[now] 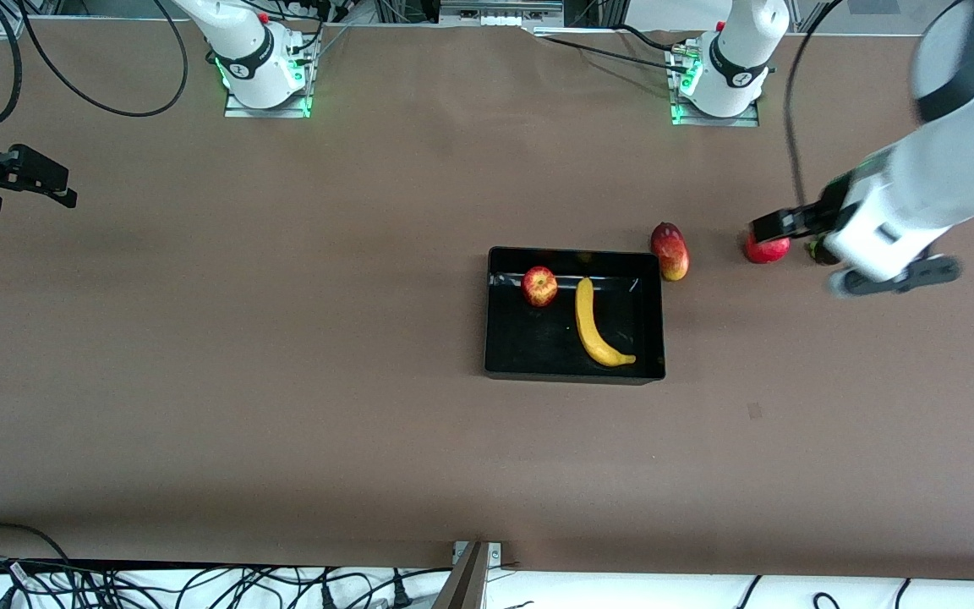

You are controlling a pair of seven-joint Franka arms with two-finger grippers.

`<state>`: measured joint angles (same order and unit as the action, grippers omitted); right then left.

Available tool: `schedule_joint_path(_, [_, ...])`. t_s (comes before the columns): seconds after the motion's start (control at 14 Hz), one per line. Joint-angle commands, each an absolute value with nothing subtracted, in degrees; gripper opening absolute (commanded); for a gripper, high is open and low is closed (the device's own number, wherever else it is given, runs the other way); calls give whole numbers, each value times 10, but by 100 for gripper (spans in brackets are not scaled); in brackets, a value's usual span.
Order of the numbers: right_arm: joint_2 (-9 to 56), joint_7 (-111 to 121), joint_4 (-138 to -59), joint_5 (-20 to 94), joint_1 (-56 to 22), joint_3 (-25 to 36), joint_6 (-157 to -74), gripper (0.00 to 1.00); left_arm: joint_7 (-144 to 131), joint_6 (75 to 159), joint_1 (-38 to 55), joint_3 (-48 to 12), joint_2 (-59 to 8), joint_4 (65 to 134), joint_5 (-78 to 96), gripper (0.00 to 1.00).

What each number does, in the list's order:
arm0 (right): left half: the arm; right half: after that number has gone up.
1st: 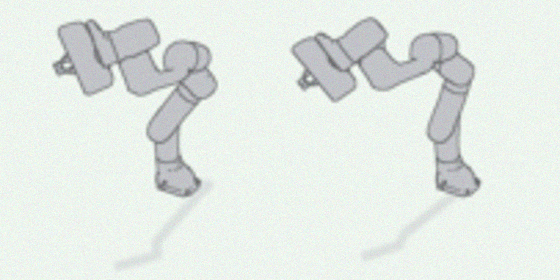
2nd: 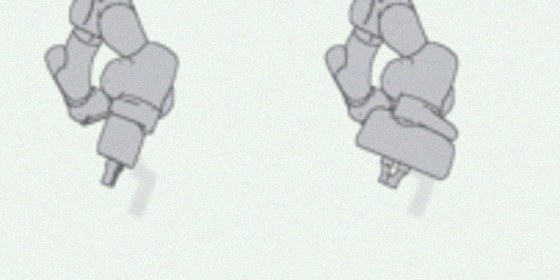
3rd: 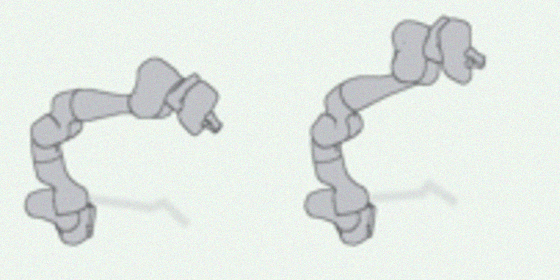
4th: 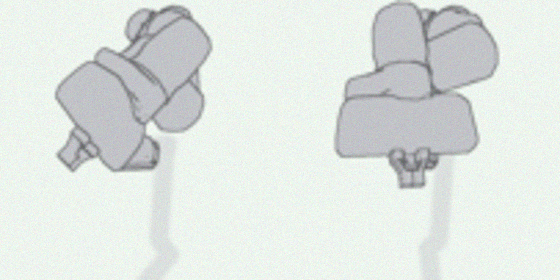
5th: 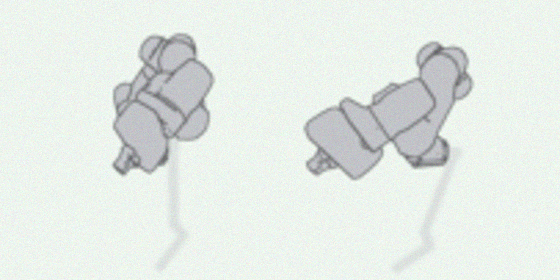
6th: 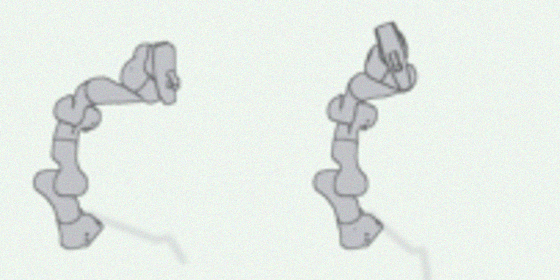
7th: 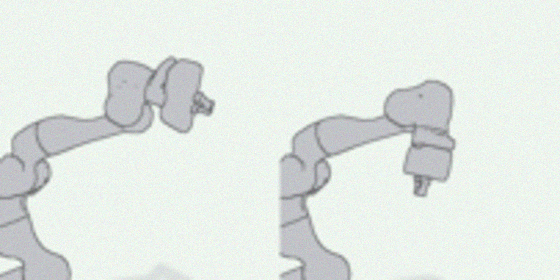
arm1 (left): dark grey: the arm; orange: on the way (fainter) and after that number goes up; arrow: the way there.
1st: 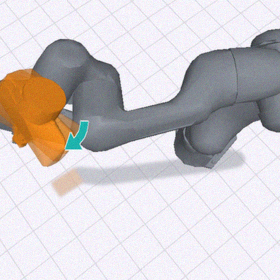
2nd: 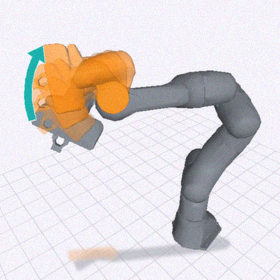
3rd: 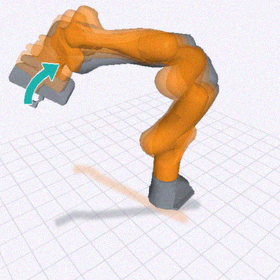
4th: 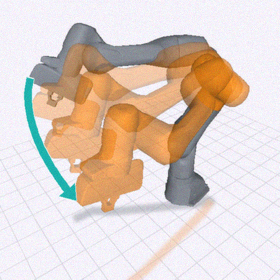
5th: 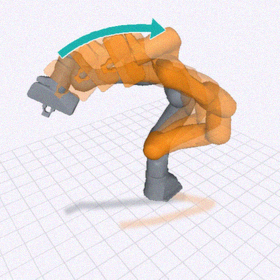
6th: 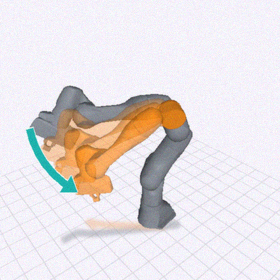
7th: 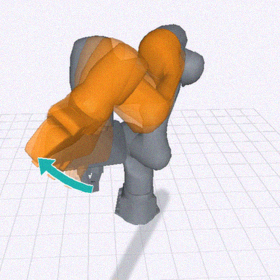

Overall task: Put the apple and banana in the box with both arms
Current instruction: 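Open the left gripper to release the banana in the box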

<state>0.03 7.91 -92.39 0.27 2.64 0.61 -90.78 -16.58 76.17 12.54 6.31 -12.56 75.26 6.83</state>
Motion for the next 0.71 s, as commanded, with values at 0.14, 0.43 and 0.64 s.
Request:
schedule_joint_path(0.14, [4, 85, -912, 6, 25, 10, -897, 100, -91, 733, 113, 94, -51, 771, 36, 100])
schedule_joint_path(0.43, [4, 85, -912, 6, 25, 10, -897, 100, -77, 735, 113, 102, -38, 780, -11, 100])
schedule_joint_path(0.64, [4, 85, -912, 6, 25, 10, -897, 100, 2, 736, 113, 131, -38, 780, -18, 100])
